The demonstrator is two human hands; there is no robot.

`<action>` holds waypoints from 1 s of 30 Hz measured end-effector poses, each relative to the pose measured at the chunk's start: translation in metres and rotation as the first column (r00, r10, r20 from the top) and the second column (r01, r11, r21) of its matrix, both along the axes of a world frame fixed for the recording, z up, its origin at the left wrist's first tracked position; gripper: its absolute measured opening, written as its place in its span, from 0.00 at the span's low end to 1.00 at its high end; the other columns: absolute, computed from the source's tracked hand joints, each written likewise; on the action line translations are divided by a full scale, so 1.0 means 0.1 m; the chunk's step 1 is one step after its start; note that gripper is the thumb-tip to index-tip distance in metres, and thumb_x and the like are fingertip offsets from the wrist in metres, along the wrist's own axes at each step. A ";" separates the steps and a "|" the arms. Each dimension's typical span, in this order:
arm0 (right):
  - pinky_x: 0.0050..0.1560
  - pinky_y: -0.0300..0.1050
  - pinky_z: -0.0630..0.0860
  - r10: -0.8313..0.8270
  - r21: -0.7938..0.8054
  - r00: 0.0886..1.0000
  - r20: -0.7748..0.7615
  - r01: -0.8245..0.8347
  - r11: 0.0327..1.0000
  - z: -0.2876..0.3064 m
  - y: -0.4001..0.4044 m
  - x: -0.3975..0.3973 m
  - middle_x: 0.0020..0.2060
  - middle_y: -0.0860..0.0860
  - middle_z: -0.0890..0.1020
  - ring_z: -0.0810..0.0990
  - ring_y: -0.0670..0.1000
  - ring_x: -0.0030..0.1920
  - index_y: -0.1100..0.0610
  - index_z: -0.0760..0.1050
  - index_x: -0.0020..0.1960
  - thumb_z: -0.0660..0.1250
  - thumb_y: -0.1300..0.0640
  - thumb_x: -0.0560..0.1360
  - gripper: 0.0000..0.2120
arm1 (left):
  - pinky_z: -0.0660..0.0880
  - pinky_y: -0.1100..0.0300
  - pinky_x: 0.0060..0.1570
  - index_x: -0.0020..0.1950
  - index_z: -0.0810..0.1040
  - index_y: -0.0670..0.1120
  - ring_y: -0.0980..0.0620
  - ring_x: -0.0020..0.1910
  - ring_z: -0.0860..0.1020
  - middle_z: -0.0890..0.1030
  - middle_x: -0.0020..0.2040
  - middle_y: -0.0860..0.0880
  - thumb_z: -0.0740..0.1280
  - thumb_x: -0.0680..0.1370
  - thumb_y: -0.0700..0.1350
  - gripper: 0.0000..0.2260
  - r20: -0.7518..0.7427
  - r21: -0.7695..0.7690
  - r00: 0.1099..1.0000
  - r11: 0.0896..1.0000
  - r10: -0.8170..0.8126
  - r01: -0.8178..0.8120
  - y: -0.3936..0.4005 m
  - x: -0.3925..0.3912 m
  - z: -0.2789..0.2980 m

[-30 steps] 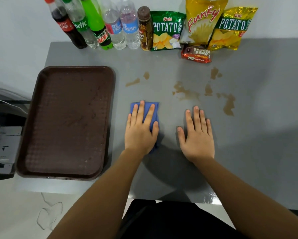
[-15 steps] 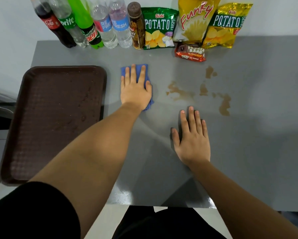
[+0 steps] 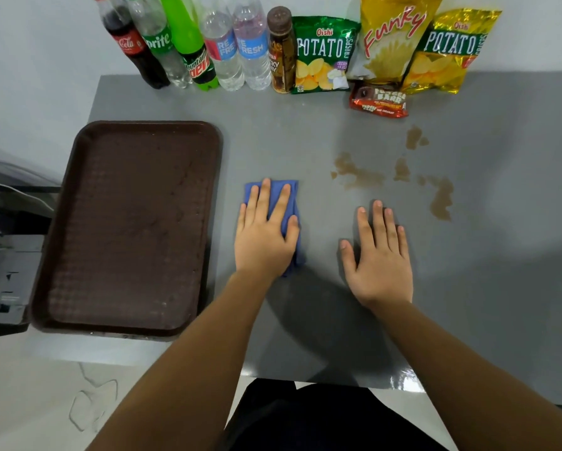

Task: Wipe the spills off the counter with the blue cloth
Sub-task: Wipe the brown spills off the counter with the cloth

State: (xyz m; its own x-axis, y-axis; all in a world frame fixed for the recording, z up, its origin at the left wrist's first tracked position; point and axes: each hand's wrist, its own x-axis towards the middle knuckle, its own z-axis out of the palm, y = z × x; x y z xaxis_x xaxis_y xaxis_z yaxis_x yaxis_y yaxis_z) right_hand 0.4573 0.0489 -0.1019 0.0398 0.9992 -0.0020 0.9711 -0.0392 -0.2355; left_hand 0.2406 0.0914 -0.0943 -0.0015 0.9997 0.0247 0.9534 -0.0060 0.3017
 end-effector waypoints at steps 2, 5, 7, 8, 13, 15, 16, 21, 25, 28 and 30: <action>0.83 0.54 0.46 0.000 0.002 1.000 0.000 0.000 1.000 0.00 0.00 0.00 0.84 0.52 0.49 0.46 0.53 0.84 0.50 0.49 0.84 0.50 0.39 0.83 0.33 | 0.52 0.45 0.82 0.84 0.61 0.55 0.44 0.84 0.55 0.58 0.85 0.46 0.59 0.84 0.56 0.27 0.004 -0.017 1.000 1.000 0.014 -0.014 0.10 -0.09 -0.03; 0.83 0.55 0.48 0.001 -0.009 1.000 -0.002 -0.001 1.000 -0.01 0.00 0.01 0.84 0.52 0.49 0.46 0.53 0.84 0.50 0.48 0.84 0.50 0.39 0.83 0.33 | 0.49 0.47 0.82 0.85 0.58 0.56 0.45 0.85 0.52 0.56 0.86 0.46 0.56 0.85 0.57 0.28 -0.008 -0.033 0.999 0.998 0.046 -0.046 0.36 -0.14 -0.05; 0.83 0.56 0.49 0.004 -0.013 1.000 0.009 -0.004 1.000 0.00 0.01 0.01 0.84 0.52 0.49 0.46 0.54 0.84 0.51 0.48 0.84 0.49 0.39 0.84 0.33 | 0.47 0.47 0.82 0.85 0.55 0.57 0.45 0.85 0.50 0.54 0.86 0.46 0.53 0.85 0.59 0.28 -0.026 -0.050 0.998 0.997 0.052 -0.053 0.57 -0.15 -0.05; 0.82 0.56 0.49 0.006 -0.006 1.000 0.014 -0.006 1.000 0.00 0.01 0.00 0.84 0.53 0.49 0.47 0.55 0.84 0.51 0.49 0.84 0.49 0.40 0.84 0.33 | 0.46 0.47 0.82 0.85 0.53 0.57 0.45 0.85 0.49 0.53 0.86 0.47 0.51 0.85 0.59 0.28 -0.036 -0.064 0.998 0.997 0.051 -0.053 0.68 -0.14 -0.04; 0.83 0.55 0.49 -0.005 -0.018 1.000 0.008 0.005 1.000 0.04 0.00 -0.02 0.84 0.52 0.50 0.46 0.54 0.84 0.51 0.48 0.84 0.50 0.40 0.84 0.33 | 0.43 0.47 0.82 0.86 0.49 0.58 0.45 0.85 0.46 0.49 0.86 0.47 0.48 0.85 0.59 0.28 -0.064 -0.093 0.998 0.995 0.024 -0.030 0.97 0.17 0.01; 0.83 0.55 0.48 -0.001 -0.017 1.000 0.008 0.001 1.000 0.05 0.00 -0.02 0.84 0.52 0.49 0.46 0.53 0.84 0.51 0.48 0.84 0.50 0.40 0.84 0.33 | 0.42 0.47 0.83 0.86 0.48 0.57 0.45 0.85 0.45 0.48 0.86 0.48 0.48 0.85 0.58 0.28 -0.063 -0.101 0.998 0.995 -0.011 0.005 0.98 0.36 0.04; 0.83 0.55 0.48 0.000 -0.013 1.000 0.009 0.000 1.000 0.06 -0.01 -0.02 0.84 0.53 0.49 0.46 0.53 0.84 0.51 0.48 0.84 0.50 0.40 0.84 0.33 | 0.42 0.47 0.83 0.86 0.48 0.57 0.46 0.85 0.44 0.47 0.86 0.48 0.48 0.86 0.58 0.28 -0.062 -0.108 0.997 0.994 -0.036 0.029 0.97 0.46 0.06; 0.83 0.54 0.45 0.007 -0.037 1.000 0.002 -0.007 0.999 0.08 -0.01 -0.02 0.84 0.53 0.48 0.45 0.53 0.84 0.52 0.48 0.84 0.49 0.42 0.84 0.32 | 0.39 0.48 0.82 0.86 0.46 0.56 0.46 0.85 0.42 0.45 0.86 0.48 0.48 0.87 0.57 0.27 -0.034 -0.145 0.992 0.983 -0.118 0.112 0.80 0.84 0.09; 0.83 0.54 0.46 0.000 -0.058 0.997 -0.073 -0.005 0.998 0.16 0.03 0.00 0.84 0.53 0.52 0.48 0.53 0.84 0.55 0.56 0.83 0.55 0.51 0.85 0.28 | 0.41 0.48 0.83 0.86 0.47 0.55 0.46 0.85 0.42 0.44 0.86 0.47 0.49 0.88 0.57 0.27 0.019 -0.185 0.993 0.975 -0.118 0.120 0.60 0.88 0.17; 0.82 0.56 0.51 -0.078 -0.050 0.974 -0.213 0.069 0.996 0.27 0.10 -0.02 0.81 0.55 0.62 0.57 0.56 0.82 0.58 0.66 0.79 0.58 0.57 0.84 0.23 | 0.46 0.49 0.81 0.85 0.57 0.50 0.43 0.85 0.51 0.54 0.85 0.43 0.55 0.88 0.55 0.26 0.127 -0.101 0.990 0.992 -0.065 0.078 0.43 0.66 0.23; 0.79 0.59 0.60 -0.110 0.005 0.966 -0.235 0.115 0.993 0.35 0.18 -0.10 0.77 0.60 0.69 0.66 0.62 0.77 0.62 0.70 0.75 0.60 0.58 0.83 0.21 | 0.48 0.48 0.81 0.84 0.61 0.48 0.42 0.84 0.55 0.59 0.84 0.41 0.57 0.87 0.53 0.25 0.132 -0.031 0.991 0.999 0.036 -0.032 0.34 0.42 0.23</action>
